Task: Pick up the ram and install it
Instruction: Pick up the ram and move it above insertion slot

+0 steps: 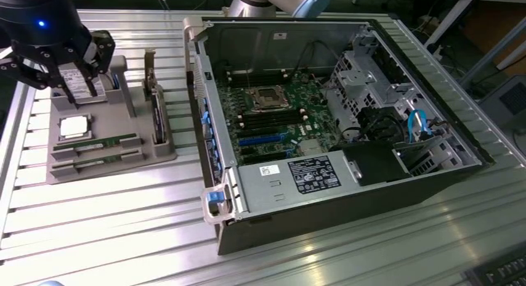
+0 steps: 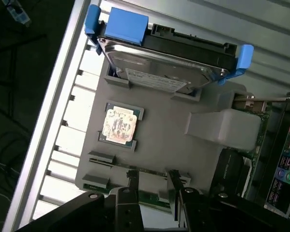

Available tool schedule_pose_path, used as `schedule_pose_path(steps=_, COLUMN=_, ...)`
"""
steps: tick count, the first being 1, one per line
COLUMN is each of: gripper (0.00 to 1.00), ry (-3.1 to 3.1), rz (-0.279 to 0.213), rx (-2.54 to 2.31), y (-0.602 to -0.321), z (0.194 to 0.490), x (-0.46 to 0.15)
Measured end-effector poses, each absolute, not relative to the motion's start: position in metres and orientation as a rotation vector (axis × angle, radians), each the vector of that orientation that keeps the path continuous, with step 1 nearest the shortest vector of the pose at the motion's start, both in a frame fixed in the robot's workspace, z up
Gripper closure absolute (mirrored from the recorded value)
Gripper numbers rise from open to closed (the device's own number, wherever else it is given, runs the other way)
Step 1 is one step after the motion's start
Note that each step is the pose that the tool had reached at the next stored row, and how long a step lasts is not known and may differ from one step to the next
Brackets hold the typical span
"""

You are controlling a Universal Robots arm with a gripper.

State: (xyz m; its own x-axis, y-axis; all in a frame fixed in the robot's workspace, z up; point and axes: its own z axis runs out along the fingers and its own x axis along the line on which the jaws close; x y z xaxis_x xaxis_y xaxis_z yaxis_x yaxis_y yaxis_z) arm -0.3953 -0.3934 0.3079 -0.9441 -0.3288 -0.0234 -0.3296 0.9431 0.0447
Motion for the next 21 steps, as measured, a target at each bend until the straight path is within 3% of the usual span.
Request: schedule_pose_path(steps=21, gripper=0.63, ry=2.89, rz=0.074, rx=-1.221, y=-0.3934, z=0.3064, x=-0.3953)
